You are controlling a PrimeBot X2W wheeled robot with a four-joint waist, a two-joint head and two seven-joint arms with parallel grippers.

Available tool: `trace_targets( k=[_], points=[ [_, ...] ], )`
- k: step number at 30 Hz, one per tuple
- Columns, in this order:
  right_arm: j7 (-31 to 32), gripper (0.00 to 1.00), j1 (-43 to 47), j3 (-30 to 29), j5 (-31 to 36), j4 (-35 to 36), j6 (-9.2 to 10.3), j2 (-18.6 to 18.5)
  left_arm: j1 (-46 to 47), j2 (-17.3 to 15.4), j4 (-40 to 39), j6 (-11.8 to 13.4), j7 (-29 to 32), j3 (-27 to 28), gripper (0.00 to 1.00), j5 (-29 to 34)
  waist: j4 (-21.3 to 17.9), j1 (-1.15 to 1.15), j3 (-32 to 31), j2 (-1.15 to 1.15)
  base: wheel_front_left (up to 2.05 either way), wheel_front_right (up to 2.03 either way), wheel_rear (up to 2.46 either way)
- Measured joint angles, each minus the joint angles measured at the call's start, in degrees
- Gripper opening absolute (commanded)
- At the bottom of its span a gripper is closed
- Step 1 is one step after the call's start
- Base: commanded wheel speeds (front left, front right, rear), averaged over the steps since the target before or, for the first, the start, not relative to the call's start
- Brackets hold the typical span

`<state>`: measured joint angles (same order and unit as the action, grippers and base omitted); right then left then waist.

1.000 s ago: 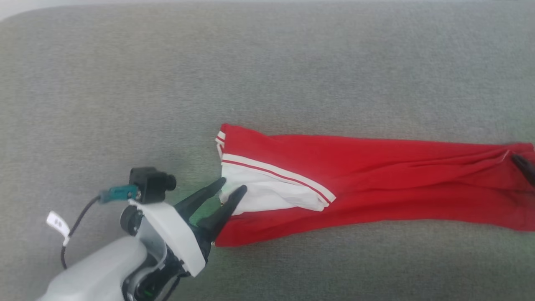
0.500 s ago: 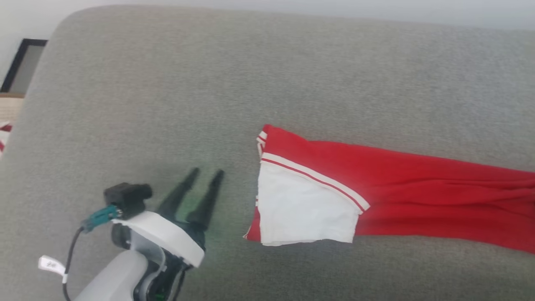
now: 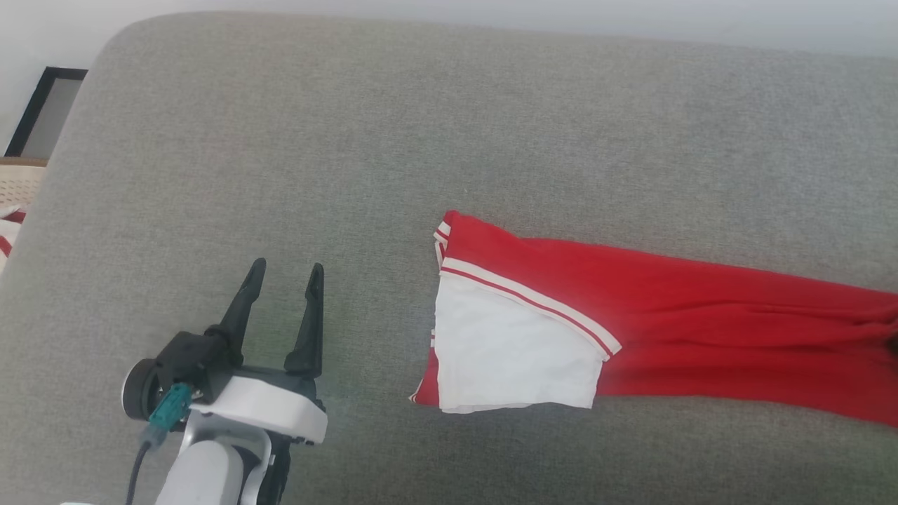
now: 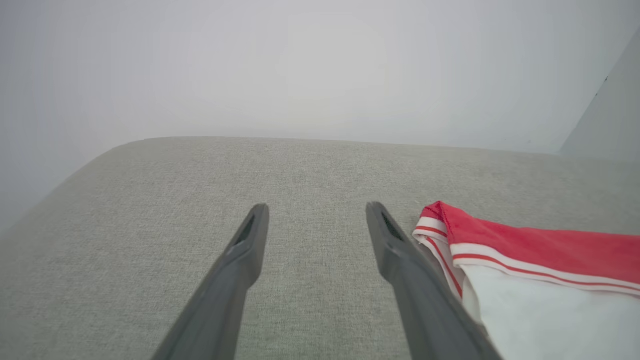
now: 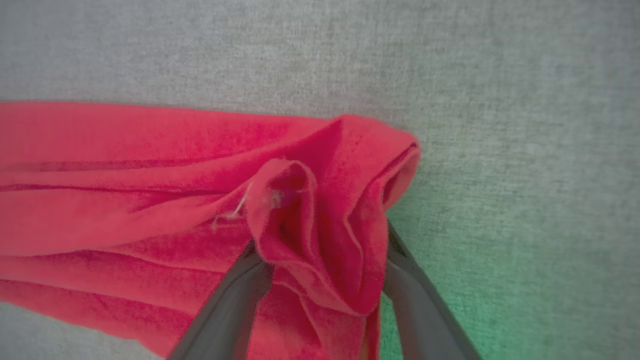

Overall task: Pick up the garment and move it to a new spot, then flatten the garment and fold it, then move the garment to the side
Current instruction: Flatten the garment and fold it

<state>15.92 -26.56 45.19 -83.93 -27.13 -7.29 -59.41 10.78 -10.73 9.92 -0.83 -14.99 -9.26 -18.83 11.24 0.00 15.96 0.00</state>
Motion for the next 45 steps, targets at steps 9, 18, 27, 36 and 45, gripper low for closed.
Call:
trace_targets(
  k=[9,18,27,36,45],
  points=[
    [-1.93,0.0,-2.16,-1.7,0.83,-3.07,-0.27,2.8,-2.49,4.24,-1.4,-4.12,0.01,6.7,1.0,7.25,-1.94,0.0,-0.07,0.0,0.0,0.0,0.0],
    [-6.69,0.0,-6.84,-6.48,1.83,-9.68,-0.25,-0.14,-3.67,5.9,-4.76,-5.86,0.0,10.56,1.0,10.35,-7.18,0.0,0.97,0.0,0.0,0.0,0.0],
    [-10.88,0.0,-8.64,-8.57,3.8,-22.9,-0.24,-3.91,-3.15,6.32,-5.97,-6.34,0.0,10.29,1.0,12.36,-9.68,0.0,1.93,0.0,0.0,0.0,0.0],
    [-11.41,0.0,-5.49,-5.1,5.81,-12.36,-0.2,-2.36,-3.71,6.98,-5.45,-6.5,0.0,10.03,1.0,13.32,-9.41,0.0,-0.52,0.0,0.0,0.0,0.0],
    [-9.92,0.0,-4.13,-1.23,11.03,8.54,-0.19,-1.29,-5.45,7.31,-5.06,-6.5,0.0,9.84,1.0,13.22,-7.7,0.0,-3.09,0.0,0.0,0.0,0.0]
  ],
)
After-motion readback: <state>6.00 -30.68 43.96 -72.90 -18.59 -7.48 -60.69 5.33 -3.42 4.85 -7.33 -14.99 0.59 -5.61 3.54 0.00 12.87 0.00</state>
